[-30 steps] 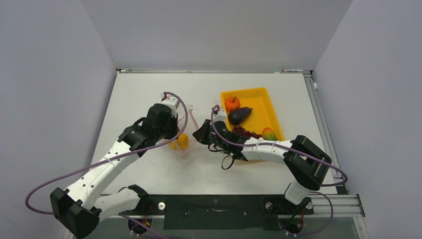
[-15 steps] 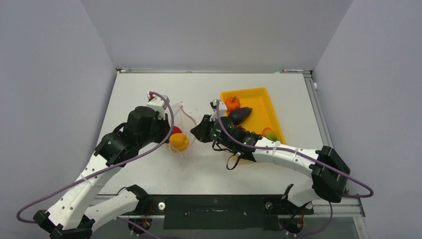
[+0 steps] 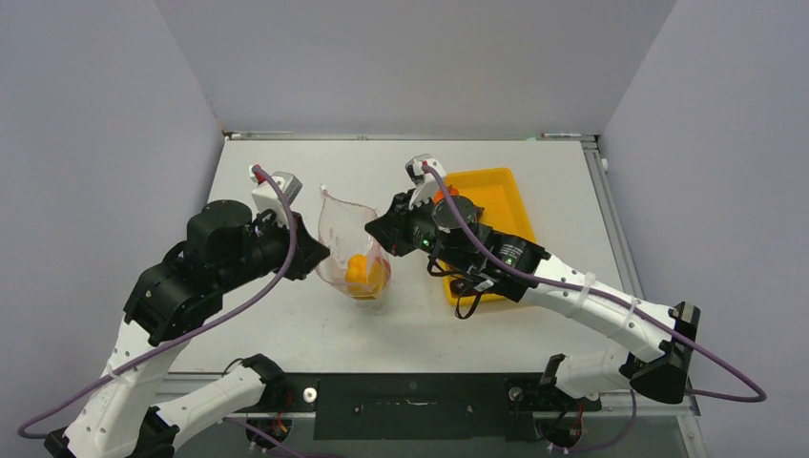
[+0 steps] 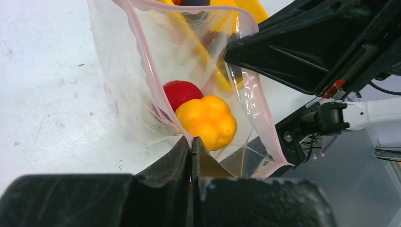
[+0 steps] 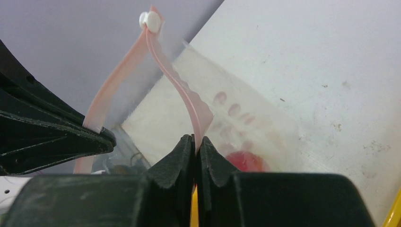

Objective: Place the food in the zip-top bag and seal the zipper
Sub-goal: Adjust the zipper food storage bag at the center of the board.

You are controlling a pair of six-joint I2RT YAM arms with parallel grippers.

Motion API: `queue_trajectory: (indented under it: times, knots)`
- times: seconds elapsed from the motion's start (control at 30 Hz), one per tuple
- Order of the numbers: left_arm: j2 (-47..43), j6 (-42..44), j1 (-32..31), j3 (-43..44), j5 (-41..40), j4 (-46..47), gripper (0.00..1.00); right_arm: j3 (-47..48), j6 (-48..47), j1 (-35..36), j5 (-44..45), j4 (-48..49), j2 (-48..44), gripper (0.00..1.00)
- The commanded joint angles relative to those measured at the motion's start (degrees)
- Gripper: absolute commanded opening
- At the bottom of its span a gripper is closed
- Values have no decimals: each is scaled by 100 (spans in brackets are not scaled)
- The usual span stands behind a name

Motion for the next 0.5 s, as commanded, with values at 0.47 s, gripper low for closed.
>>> queue_trajectory:
  times: [0.47]
  knots:
    - [502, -705, 295, -1862, -558, 1588, 0, -348, -368, -786, 282, -122, 630, 5]
